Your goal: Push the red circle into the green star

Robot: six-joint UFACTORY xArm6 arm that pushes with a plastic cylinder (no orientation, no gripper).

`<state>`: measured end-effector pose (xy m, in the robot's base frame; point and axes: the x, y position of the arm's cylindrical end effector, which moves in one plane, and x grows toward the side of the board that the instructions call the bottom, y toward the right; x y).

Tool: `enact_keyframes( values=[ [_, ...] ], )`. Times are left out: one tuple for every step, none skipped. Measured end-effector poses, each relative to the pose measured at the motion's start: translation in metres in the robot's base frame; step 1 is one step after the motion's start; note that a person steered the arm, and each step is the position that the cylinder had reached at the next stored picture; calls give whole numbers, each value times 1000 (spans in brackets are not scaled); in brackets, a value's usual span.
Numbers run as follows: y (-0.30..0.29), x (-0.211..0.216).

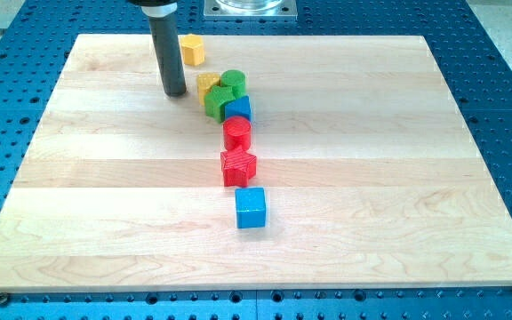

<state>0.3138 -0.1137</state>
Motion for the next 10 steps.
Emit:
enact_keyframes(
  values=[
    [71,-56],
    [165,-22],
    [141,69],
    [104,92],
    [118,104],
    [115,140],
    [81,146],
    [70,167],
    [50,149],
    [47,119]
  ],
)
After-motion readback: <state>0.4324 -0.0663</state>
